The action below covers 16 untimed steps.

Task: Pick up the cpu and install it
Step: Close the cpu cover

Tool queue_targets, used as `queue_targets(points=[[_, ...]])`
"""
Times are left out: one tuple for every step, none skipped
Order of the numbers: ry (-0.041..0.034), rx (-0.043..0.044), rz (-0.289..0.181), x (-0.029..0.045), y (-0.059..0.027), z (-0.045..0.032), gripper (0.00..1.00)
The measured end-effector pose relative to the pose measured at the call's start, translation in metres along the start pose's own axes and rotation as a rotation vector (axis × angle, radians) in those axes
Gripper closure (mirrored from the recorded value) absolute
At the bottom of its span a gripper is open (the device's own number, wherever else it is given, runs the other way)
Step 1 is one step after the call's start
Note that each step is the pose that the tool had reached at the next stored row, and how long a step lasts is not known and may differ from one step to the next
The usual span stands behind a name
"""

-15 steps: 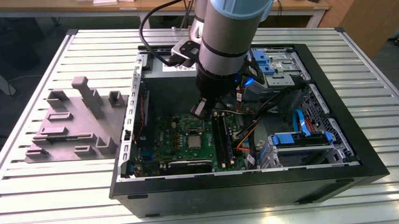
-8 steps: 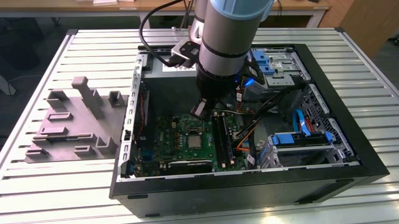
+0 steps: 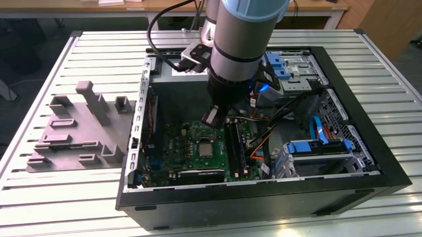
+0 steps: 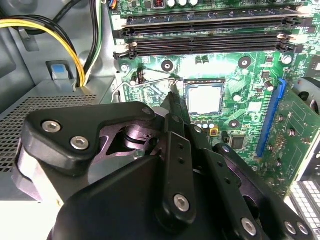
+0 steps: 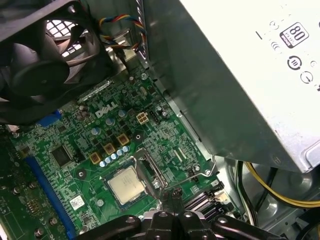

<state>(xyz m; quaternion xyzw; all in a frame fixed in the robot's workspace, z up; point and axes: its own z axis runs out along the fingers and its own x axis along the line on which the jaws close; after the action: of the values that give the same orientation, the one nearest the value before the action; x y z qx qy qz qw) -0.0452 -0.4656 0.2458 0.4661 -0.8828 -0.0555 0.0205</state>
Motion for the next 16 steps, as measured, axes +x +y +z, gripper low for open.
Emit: queue_targets(points=[[0.0001, 0.0002, 0.000, 0.0001, -0.0001, 0.0000, 0.89], [0.0004, 0.0003, 0.000, 0.0002, -0.0002, 0.0000, 0.89], [0.0007, 0.0005, 0.000, 0.0005, -0.0004, 0.0000, 0.89], [0.0008, 0.0005, 0.000, 0.0007, -0.0005, -0.0001, 0.89], [0.0010, 0.0007, 0.000, 0.0008, -0.0006, -0.0001, 0.89], [0.0012, 0.0008, 0.000, 0.0009, -0.0006, -0.0001, 0.89], [0.0019, 0.0013, 0.000, 0.0009, -0.0007, -0.0001, 0.89], [0.0027, 0.0019, 0.000, 0.0010, -0.0007, -0.0001, 0.89], [0.0036, 0.0025, 0.000, 0.0010, -0.0008, -0.0001, 0.89], [0.0057, 0.0041, 0.000, 0.0010, -0.0008, 0.0000, 0.89], [0.0072, 0.0051, 0.001, 0.0010, -0.0008, 0.0001, 0.89], [0.0082, 0.0056, 0.001, 0.0011, -0.0008, 0.0000, 0.89], [0.0086, 0.0059, 0.001, 0.0012, -0.0008, -0.0001, 0.89], [0.0089, 0.0061, 0.001, 0.0012, -0.0008, -0.0001, 0.89], [0.0089, 0.0061, 0.001, 0.0012, -0.0008, -0.0001, 0.89], [0.0089, 0.0061, 0.001, 0.0012, -0.0008, -0.0001, 0.89]])
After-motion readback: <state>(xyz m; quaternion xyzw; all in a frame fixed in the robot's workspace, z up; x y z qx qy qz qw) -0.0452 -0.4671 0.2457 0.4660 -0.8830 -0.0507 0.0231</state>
